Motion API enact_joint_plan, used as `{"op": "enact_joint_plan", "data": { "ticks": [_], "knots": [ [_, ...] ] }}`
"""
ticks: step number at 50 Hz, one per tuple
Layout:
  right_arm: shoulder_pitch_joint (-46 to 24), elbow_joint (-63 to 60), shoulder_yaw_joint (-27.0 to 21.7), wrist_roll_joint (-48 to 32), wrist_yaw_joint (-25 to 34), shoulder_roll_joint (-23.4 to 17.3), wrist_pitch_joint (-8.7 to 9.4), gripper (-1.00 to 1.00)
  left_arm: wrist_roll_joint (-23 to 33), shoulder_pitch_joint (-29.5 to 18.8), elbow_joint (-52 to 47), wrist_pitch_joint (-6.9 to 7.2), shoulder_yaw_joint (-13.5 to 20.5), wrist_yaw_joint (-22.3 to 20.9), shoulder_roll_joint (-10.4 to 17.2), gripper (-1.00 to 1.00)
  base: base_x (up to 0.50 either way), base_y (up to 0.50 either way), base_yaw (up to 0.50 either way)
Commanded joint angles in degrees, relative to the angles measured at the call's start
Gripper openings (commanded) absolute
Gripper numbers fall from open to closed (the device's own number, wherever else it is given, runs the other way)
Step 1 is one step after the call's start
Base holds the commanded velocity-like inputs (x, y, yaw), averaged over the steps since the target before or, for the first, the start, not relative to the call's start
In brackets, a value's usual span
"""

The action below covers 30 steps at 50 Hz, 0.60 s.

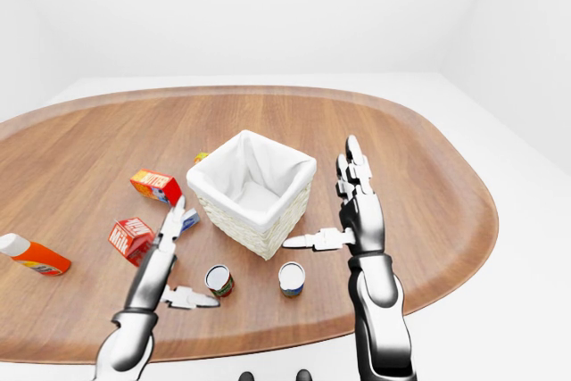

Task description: Pick up the tomato sauce, and put it in the basket.

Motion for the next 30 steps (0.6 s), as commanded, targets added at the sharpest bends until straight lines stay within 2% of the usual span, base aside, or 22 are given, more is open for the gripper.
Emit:
{"op": "enact_joint_plan", "data": {
  "ticks": [1,30],
  "knots": [
    [-0.21,-0.09,-0.20,0.12,-0.02,-0.07,0.00,1.00,0.75,-0.03,1.53,0.00,-0.48,0.96,0.18,1.00,0.00,0.00,0.00],
    [0.22,-0.14,0.19,-0.15,0.01,0.04,0.00,1.00,1.93,-0.83,5.79,0.00,-1.09,3.43,0.63,1.00,0.00,0.00,0.00]
  ]
}}
